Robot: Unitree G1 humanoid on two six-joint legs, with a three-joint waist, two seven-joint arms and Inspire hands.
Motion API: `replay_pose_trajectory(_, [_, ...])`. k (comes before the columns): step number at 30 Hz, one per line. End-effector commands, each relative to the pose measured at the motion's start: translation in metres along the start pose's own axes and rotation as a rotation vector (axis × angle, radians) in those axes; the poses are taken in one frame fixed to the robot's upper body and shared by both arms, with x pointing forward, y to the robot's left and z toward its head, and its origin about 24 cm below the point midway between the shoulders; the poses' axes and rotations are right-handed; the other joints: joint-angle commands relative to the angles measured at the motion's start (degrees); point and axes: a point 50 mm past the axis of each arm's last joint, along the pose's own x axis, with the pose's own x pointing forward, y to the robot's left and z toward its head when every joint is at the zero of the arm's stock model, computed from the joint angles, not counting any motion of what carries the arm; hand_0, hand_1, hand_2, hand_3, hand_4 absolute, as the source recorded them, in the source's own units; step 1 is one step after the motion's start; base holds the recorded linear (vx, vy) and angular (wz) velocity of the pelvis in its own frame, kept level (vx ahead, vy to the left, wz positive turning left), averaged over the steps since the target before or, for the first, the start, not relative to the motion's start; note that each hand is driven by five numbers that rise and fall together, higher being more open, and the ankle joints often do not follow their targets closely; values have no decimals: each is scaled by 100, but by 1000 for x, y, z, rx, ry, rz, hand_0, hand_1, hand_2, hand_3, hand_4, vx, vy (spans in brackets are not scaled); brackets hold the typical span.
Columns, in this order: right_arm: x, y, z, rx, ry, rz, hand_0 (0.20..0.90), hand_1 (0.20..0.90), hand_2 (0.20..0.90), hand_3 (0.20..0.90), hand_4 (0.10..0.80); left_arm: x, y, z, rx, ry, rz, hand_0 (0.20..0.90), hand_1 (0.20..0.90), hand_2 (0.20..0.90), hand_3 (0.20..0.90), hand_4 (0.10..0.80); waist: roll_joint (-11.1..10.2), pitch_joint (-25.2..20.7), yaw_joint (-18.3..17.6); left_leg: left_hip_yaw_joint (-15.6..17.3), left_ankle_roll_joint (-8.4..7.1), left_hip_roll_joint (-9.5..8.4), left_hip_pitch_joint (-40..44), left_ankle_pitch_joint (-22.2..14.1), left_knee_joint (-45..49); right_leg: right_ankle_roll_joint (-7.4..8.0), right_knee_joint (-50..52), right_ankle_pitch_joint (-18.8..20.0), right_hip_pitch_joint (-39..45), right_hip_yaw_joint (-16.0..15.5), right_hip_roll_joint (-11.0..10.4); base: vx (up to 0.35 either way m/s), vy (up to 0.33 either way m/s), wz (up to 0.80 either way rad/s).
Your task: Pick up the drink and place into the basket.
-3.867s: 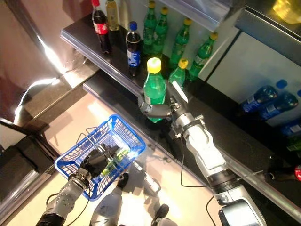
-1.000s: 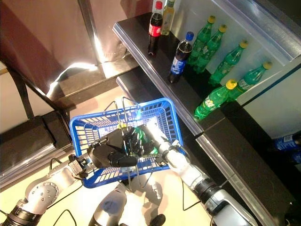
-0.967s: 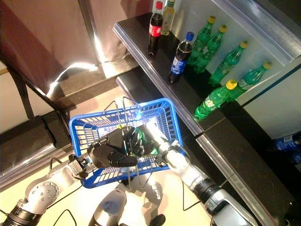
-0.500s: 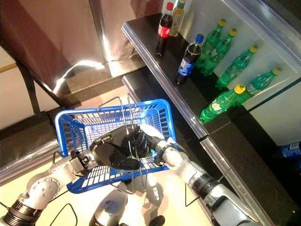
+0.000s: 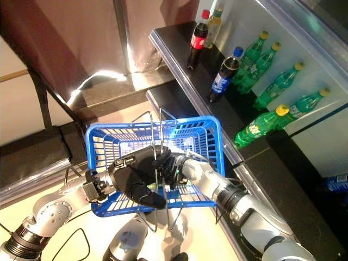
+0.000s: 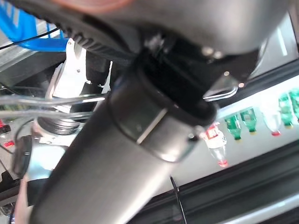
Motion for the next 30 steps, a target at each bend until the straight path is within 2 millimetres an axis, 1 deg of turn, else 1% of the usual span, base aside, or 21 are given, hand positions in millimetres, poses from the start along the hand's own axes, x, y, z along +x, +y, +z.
replay_pose_trajectory(1, [17, -5, 40, -54, -133, 23, 300, 300, 300, 200, 100, 39, -74, 39, 58, -339, -605, 300, 300, 300, 200, 100, 14, -1857, 9, -84, -4, 82, 552, -503, -231, -207, 33, 209, -19, -32, 247, 0, 0, 0])
replay_pose_trajectory(7, [22, -2, 36, -55, -68, 80, 300, 300, 300, 200, 100, 40, -76, 39, 56, -333, -622, 300, 300, 300, 200, 100, 9, -1884, 66, -122, 0, 64, 558, -496, -231, -226, 39, 201, -9, -73, 262, 8, 3, 0])
replay_pose_trajectory(11, [27, 8, 26, -50, 26, 130, 300, 300, 300, 200, 100, 40, -77, 39, 61, -333, -636, 300, 300, 300, 200, 100, 14, -1905, 110, -142, 9, 61, 567, -491, -231, -229, 39, 206, 1, -100, 258, 18, 5, 3])
replay_pose_trajectory(17, [32, 14, 17, -55, 102, 138, 300, 300, 300, 200, 100, 41, -81, 40, 65, -332, -657, 300, 300, 300, 200, 100, 12, -1898, 156, -155, 24, 57, 563, -481, -231, -232, 42, 208, 16, -126, 269, 0, 0, 0])
replay_pose_trajectory(27, [37, 19, 19, -42, 121, 140, 300, 300, 300, 200, 100, 44, -85, 40, 64, -325, -684, 300, 300, 300, 200, 100, 20, -1909, 200, -200, 39, 21, 556, -481, -231, -239, 45, 206, 8, -138, 288, 3, 1, 4])
replay_pose_trajectory(29, [37, 20, 19, -41, 126, 142, 418, 418, 418, 337, 237, 44, -85, 40, 63, -325, -688, 300, 300, 300, 200, 100, 21, -1912, 210, -210, 42, 16, 556, -483, -231, -240, 45, 205, 9, -141, 288, 0, 0, 0])
replay_pose_trajectory(30, [38, 21, 19, -40, 128, 143, 516, 516, 516, 453, 353, 44, -86, 40, 61, -325, -690, 300, 300, 300, 200, 100, 23, -1916, 215, -213, 42, 16, 554, -484, -231, -242, 45, 202, 10, -145, 290, 0, 0, 0])
